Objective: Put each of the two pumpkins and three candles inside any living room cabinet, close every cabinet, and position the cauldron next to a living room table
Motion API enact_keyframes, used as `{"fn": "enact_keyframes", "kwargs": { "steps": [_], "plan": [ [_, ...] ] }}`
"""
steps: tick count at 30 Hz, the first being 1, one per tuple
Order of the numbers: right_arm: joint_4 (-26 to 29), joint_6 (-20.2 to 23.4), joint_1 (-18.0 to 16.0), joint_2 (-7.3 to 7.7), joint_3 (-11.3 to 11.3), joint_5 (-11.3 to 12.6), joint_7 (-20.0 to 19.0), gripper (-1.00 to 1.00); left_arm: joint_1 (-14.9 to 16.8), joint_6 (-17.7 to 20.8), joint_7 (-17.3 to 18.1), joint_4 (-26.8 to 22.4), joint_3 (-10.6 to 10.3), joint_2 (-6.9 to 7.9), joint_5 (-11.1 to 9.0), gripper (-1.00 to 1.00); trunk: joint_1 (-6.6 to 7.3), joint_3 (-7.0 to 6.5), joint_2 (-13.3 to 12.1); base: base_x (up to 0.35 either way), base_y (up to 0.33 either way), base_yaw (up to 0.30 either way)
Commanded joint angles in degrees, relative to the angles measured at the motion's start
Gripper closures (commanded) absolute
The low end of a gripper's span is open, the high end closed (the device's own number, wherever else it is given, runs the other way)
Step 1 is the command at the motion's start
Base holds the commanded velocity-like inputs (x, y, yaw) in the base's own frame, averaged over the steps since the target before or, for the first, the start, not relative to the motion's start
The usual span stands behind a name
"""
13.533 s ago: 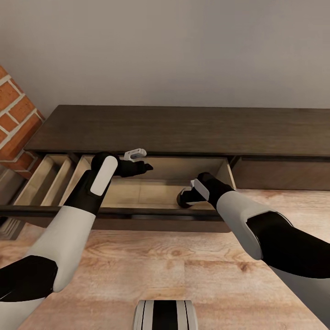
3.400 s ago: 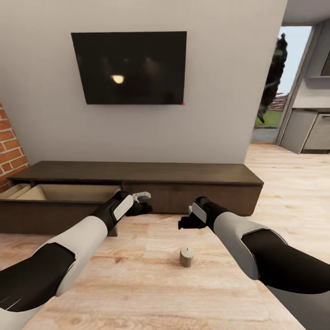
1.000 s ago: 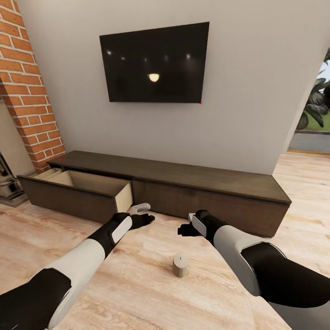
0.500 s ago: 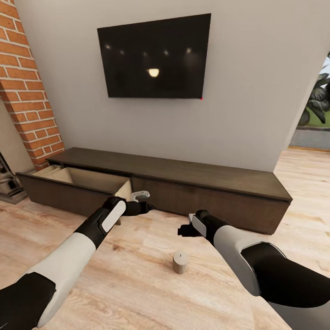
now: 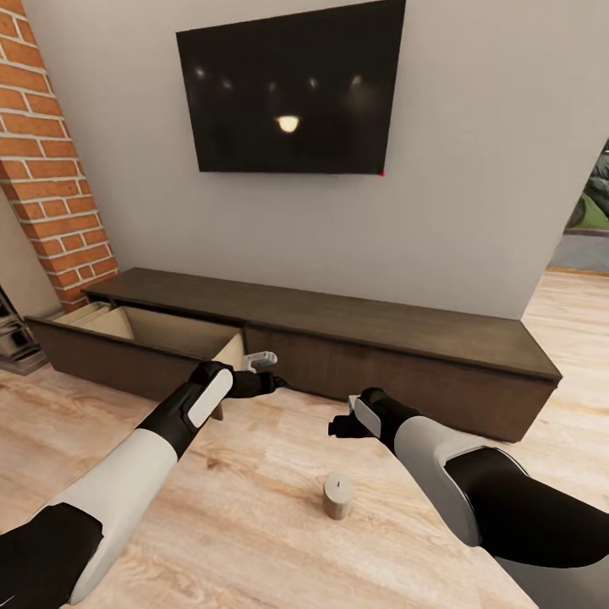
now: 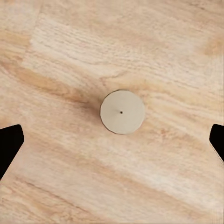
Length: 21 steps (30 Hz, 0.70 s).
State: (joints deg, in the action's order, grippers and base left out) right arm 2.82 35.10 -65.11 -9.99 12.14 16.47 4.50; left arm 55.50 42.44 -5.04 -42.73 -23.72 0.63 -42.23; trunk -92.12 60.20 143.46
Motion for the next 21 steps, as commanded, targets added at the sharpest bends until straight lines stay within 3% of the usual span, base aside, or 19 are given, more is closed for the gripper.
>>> {"fn": "enact_keyframes", "kwargs": {
  "steps": [1, 9, 21],
  "plan": [
    [0.10, 0.38, -0.01, -0.01, 0.34, 0.60, 0.46, -1.00, 0.04, 0.09, -0.52, -0.13, -0.24, 0.07, -0.62, -1.00, -0.02, 0.15, 0.02, 0.317, 0.000, 0.072],
    [0.13, 6.31, -0.01, -0.01, 0.34, 0.58, 0.65, -1.00, 0.04, 0.10, -0.50, -0.62, -0.21, 0.07, -0.62, -1.00, -0.02, 0.88, 0.02, 0.124, 0.000, 0.076],
    [-0.38, 7.69, 0.03, -0.01, 0.25, 0.58, 0.42, -1.00, 0.04, 0.10, -0.45, -0.93, -0.49, -0.11, -0.73, -1.00, -0.02, 1.53, 0.02, 0.004, 0.000, 0.053]
  ]
}}
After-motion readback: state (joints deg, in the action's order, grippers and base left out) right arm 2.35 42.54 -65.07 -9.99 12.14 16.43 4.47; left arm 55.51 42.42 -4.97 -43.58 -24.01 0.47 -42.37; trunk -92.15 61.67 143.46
